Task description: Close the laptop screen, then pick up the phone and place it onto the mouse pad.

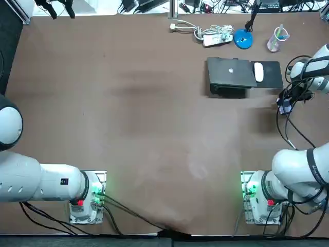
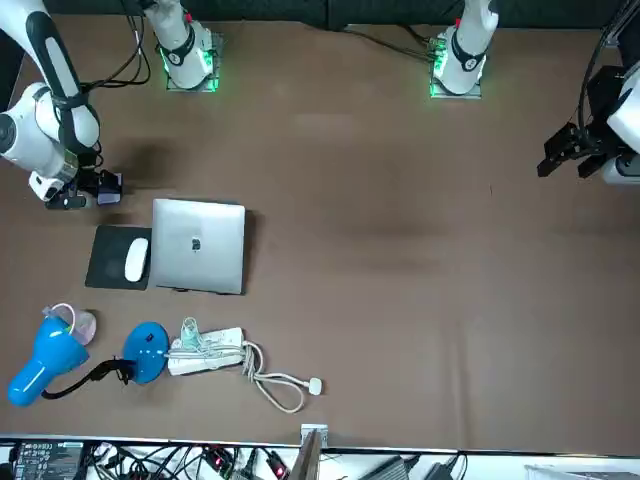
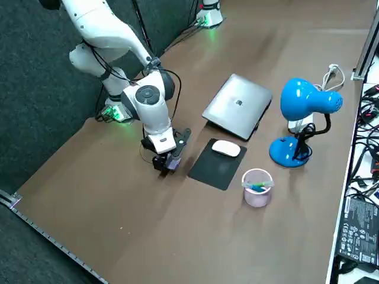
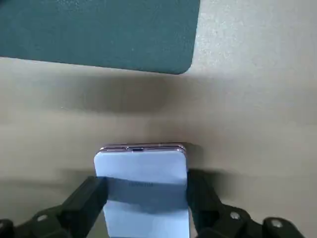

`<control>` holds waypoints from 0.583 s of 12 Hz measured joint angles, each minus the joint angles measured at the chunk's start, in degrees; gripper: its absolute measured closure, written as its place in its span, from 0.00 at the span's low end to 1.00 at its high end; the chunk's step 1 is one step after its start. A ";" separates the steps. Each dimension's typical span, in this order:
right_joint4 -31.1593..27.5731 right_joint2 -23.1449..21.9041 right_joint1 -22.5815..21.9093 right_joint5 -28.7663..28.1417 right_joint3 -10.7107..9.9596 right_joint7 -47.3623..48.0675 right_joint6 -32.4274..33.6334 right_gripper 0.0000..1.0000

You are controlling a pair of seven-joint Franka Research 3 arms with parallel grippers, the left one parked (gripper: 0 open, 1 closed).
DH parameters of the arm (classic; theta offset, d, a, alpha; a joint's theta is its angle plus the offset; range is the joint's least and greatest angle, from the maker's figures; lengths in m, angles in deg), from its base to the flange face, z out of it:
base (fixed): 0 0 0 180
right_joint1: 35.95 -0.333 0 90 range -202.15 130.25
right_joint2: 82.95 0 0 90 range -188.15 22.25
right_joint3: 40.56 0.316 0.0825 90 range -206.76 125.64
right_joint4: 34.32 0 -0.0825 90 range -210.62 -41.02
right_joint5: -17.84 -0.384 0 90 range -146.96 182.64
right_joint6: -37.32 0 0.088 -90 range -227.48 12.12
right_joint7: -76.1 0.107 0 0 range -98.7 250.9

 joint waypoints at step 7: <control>0.08 -0.74 0.07 0.33 -0.29 0.00 0.11 0.61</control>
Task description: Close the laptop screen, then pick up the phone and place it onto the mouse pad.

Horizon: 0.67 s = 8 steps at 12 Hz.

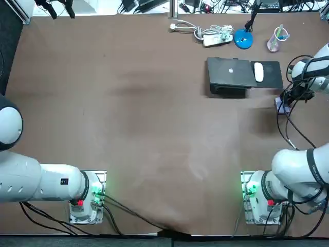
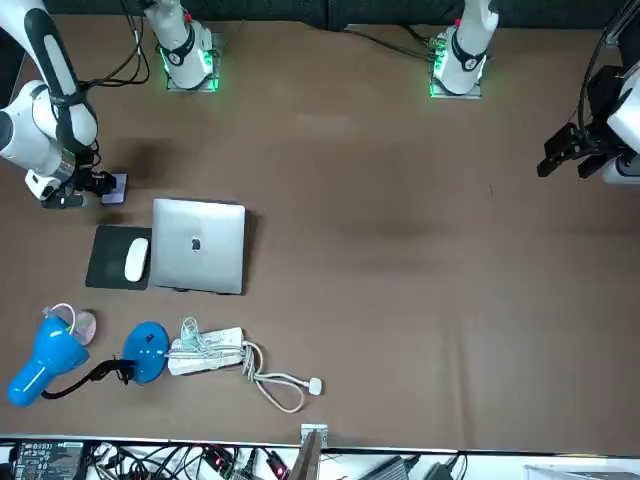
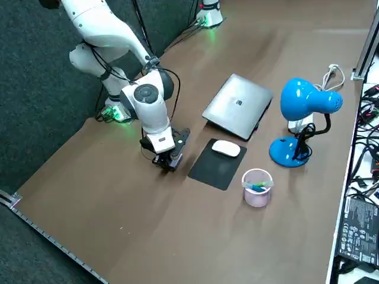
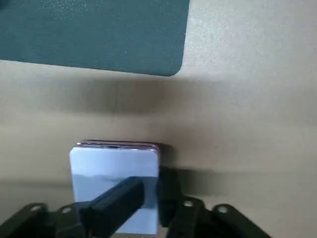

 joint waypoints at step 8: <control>0.73 -1.13 1.09 0.15 -0.13 -0.35 0.07 0.92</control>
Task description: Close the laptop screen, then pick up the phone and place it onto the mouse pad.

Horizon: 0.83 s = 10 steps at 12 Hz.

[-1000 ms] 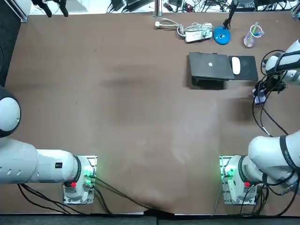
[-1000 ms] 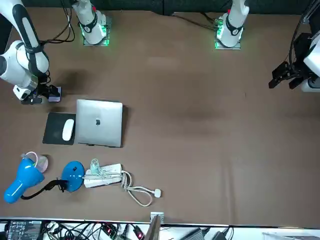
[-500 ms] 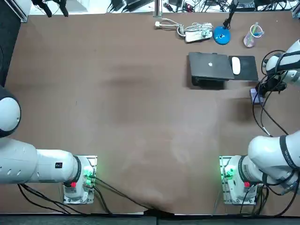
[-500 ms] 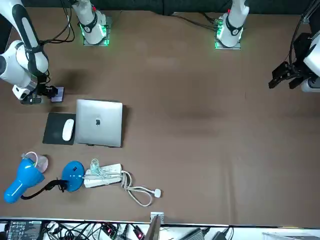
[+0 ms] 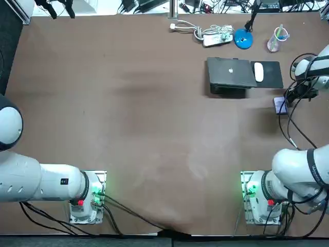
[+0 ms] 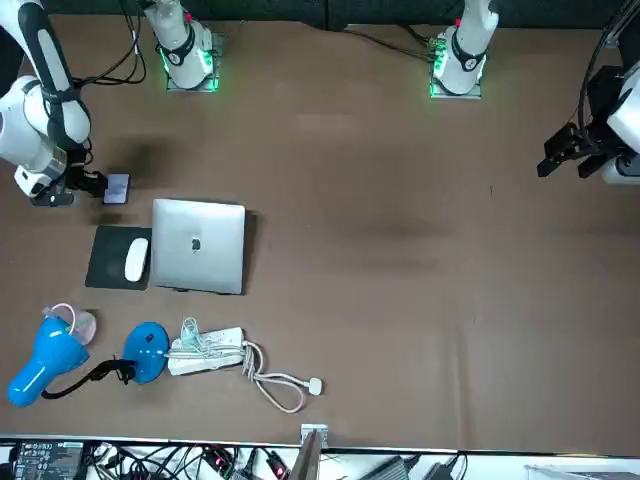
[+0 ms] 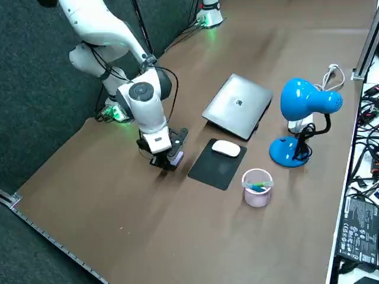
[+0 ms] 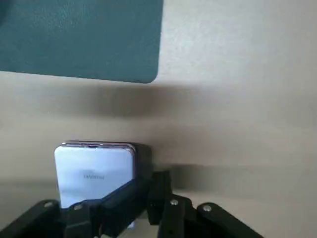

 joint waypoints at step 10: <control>4.05 -5.11 -3.22 0.13 1.14 13.87 13.35 0.92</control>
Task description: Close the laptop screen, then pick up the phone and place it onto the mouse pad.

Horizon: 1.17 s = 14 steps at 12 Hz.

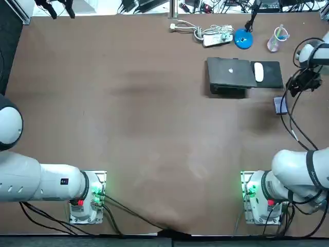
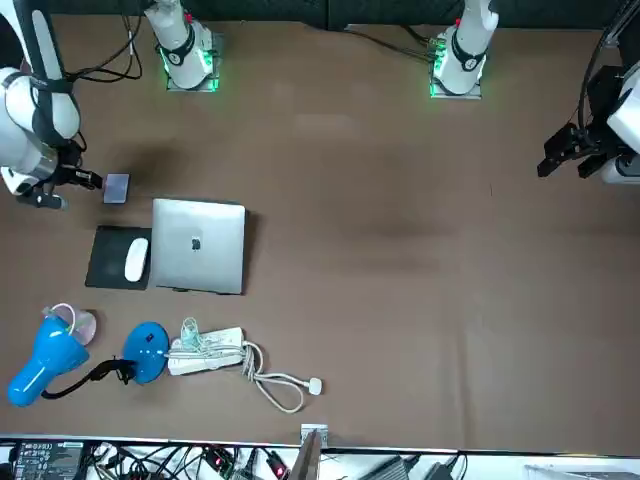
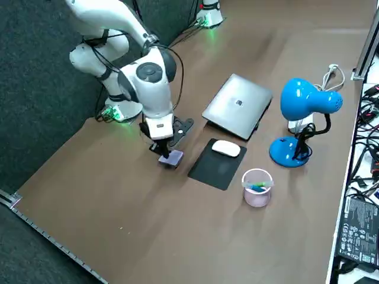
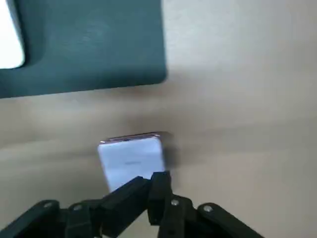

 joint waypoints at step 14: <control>0.44 0.23 -9.60 0.01 0.26 11.67 5.23 0.56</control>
